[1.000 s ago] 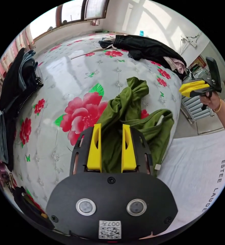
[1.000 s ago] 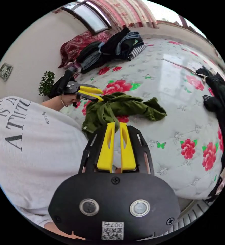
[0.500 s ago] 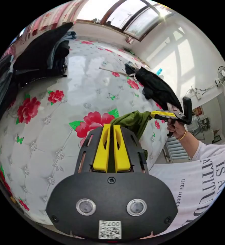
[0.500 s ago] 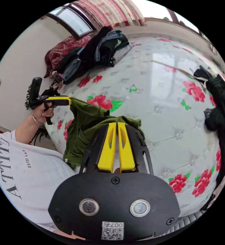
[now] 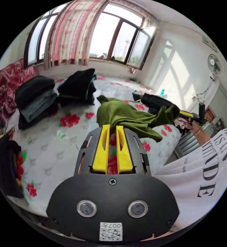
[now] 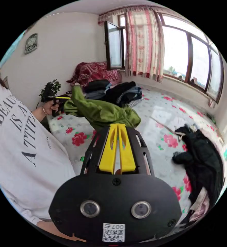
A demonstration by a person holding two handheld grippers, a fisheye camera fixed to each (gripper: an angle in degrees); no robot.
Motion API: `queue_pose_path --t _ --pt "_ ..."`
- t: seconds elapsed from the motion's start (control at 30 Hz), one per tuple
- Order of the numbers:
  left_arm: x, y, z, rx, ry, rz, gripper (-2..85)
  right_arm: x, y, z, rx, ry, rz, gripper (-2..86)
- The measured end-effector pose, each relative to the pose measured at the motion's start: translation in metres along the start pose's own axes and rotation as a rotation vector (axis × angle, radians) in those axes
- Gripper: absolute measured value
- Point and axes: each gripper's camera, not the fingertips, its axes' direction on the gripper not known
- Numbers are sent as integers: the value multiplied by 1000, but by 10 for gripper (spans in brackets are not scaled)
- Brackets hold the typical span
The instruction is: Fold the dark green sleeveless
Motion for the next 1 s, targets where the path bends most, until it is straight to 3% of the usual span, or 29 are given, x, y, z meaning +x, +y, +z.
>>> queue_pose_path --t 0.07,0.13,0.23,0.47,0.6,0.67,0.73,0.83,0.93,1.0 --pt "-27 51 46 -246 -79 -150 82 3 34 41 -160 -42 124 9" --pt "-42 86 58 -322 -129 -261 86 1 60 81 -312 -139 222 19" --pt "-40 116 63 -372 -169 -299 85 -21 73 119 -334 -216 268 37" --pt "15 100 127 -416 -25 -141 99 -94 23 237 -427 -373 109 67" --pt "35 86 178 -512 -104 -81 92 -148 -4 313 -561 -415 -79 66" --pt "42 86 203 -582 -200 -29 40 -164 -16 338 -593 -397 -138 63" --pt "44 83 201 -569 -265 -21 12 -172 -25 361 -624 -371 -162 55" --pt "39 81 192 -599 -213 -5 -1 -177 -21 397 -755 -354 -183 24" --pt "24 79 150 -529 -192 -55 -5 -163 -32 388 -729 -244 -214 5" --pt "11 79 109 -460 -199 -103 -6 -132 -46 345 -604 -260 -184 0"
